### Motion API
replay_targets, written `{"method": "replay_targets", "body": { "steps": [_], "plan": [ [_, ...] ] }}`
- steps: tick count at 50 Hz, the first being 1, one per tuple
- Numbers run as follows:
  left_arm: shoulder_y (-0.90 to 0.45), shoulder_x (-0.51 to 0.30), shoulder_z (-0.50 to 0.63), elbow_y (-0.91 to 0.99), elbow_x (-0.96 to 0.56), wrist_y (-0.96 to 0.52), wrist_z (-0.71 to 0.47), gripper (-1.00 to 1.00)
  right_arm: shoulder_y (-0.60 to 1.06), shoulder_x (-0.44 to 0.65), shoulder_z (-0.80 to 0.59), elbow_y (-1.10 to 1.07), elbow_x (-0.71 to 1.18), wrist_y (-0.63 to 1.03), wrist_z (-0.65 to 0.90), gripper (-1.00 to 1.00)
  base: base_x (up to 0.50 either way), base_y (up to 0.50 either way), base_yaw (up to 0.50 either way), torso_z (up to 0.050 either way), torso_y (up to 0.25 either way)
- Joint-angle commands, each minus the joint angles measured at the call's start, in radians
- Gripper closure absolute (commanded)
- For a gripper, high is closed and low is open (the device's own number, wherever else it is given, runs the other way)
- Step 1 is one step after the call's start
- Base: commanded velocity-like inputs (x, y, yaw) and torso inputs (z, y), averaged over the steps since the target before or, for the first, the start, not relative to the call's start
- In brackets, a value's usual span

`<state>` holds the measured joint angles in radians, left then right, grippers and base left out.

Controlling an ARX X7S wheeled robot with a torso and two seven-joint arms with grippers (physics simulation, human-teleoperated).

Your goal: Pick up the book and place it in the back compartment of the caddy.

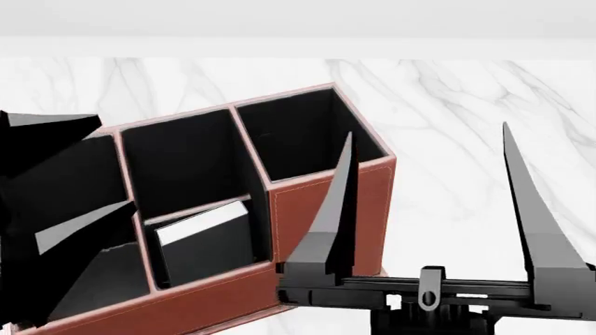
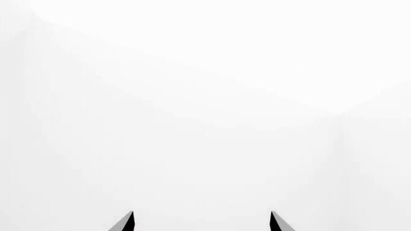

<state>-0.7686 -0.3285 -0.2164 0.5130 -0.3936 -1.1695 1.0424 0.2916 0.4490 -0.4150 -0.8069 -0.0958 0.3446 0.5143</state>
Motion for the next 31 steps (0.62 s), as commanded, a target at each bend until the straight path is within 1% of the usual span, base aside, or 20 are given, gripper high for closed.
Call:
{"method": "replay_targets", "body": {
  "steps": [1, 13, 15, 17, 19, 22, 24, 31],
  "plan": [
    [-0.060, -0.004, -0.021, 0.084, -0.034, -0.082, -0.027, -1.00, 0.043, 0.006, -0.003, -0.111, -0.036, 0.119, -0.019, -1.00, 0.00, 0.00, 0.00, 0.000, 0.000],
    [-0.073, -0.001, -0.024, 0.129, -0.053, -0.108, -0.043, -1.00, 0.061, 0.011, 0.008, -0.157, -0.044, 0.156, -0.027, -1.00, 0.00, 0.00, 0.00, 0.000, 0.000],
    [-0.059, -0.007, -0.017, 0.140, -0.054, -0.093, -0.037, -1.00, 0.050, 0.021, 0.004, -0.170, -0.064, 0.139, -0.018, -1.00, 0.00, 0.00, 0.00, 0.000, 0.000],
    [-0.045, -0.006, -0.003, 0.144, -0.025, -0.058, -0.063, -1.00, 0.039, 0.036, -0.020, -0.168, -0.120, 0.111, 0.000, -1.00, 0.00, 0.00, 0.00, 0.000, 0.000],
    [-0.038, -0.005, 0.000, 0.147, -0.028, -0.052, -0.061, -1.00, 0.025, 0.041, -0.010, -0.164, -0.105, 0.078, 0.008, -1.00, 0.00, 0.00, 0.00, 0.000, 0.000],
    [-0.029, -0.005, 0.007, 0.154, -0.021, -0.034, -0.066, -1.00, 0.008, 0.060, -0.025, -0.171, -0.147, 0.025, 0.026, -1.00, 0.00, 0.00, 0.00, 0.000, 0.000],
    [-0.021, -0.006, 0.008, 0.162, -0.017, -0.016, -0.069, -1.00, 0.003, 0.062, -0.043, -0.185, -0.187, 0.027, 0.029, -1.00, 0.00, 0.00, 0.00, 0.000, 0.000],
    [-0.001, -0.005, -0.013, 0.189, -0.025, 0.005, -0.069, -1.00, -0.006, 0.067, -0.046, -0.181, -0.199, 0.011, 0.033, -1.00, 0.00, 0.00, 0.00, 0.000, 0.000]
  ]
}}
